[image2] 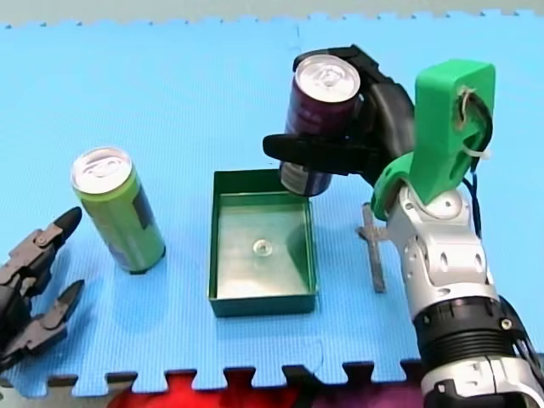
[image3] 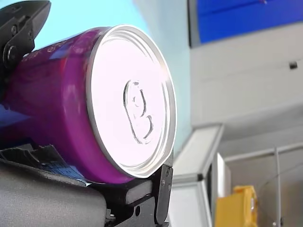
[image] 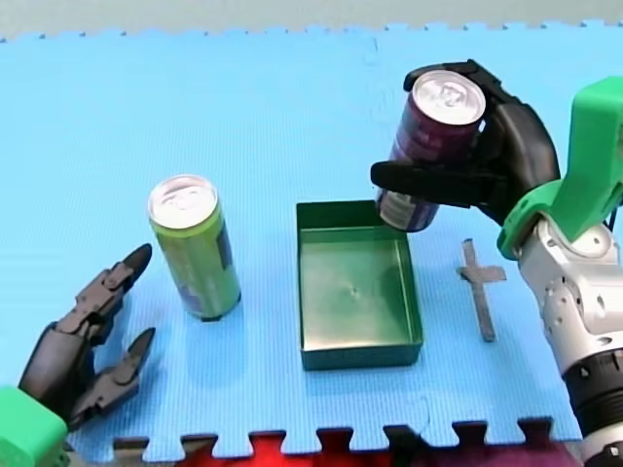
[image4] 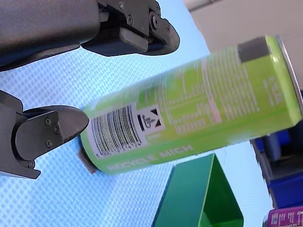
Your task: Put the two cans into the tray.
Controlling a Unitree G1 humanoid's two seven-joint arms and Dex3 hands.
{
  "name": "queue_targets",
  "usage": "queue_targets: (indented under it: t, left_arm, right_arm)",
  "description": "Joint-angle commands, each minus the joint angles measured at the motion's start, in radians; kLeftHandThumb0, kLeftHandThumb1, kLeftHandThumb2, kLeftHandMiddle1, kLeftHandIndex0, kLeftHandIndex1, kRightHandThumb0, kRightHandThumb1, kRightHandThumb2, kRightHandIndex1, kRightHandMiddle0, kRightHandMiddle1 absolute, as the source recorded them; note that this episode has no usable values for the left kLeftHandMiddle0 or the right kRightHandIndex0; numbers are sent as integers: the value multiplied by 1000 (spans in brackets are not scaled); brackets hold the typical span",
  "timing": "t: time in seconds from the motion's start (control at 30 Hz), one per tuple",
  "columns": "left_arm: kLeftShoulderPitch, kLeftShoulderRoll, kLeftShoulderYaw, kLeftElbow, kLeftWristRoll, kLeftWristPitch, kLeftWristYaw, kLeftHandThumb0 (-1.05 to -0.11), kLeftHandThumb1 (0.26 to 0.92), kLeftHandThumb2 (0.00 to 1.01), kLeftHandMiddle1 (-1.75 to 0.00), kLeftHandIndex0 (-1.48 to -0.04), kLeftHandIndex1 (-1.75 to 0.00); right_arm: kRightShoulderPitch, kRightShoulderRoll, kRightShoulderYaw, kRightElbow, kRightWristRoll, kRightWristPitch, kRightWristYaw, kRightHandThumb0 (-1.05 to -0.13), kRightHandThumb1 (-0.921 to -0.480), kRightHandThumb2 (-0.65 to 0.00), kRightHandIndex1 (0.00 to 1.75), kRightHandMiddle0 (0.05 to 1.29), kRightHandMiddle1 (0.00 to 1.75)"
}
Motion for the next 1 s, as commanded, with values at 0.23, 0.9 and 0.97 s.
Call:
queue_targets:
  t: [0.23, 0.9, 0.97]
  left_arm:
    - [-5, 14, 19, 6, -18, -11, -21, -1048, 921, 537, -2, -284, 0]
    - [2, 17, 29, 3, -6, -7, 10, -1048, 921, 555, -3, -282, -1]
    - [2, 17, 29, 4, -6, -6, 13, -1048, 921, 559, -3, -283, -1]
  right_arm:
    - [25, 21, 25, -58, 6, 10, 0, -564, -778, 0, 1746, 719, 1613]
    - [-53, 24, 32, 68, -17, -32, -5, -573, -773, 0, 1746, 745, 1540]
    - [-70, 25, 28, 101, -18, -46, -6, -572, -774, 0, 1746, 669, 1679]
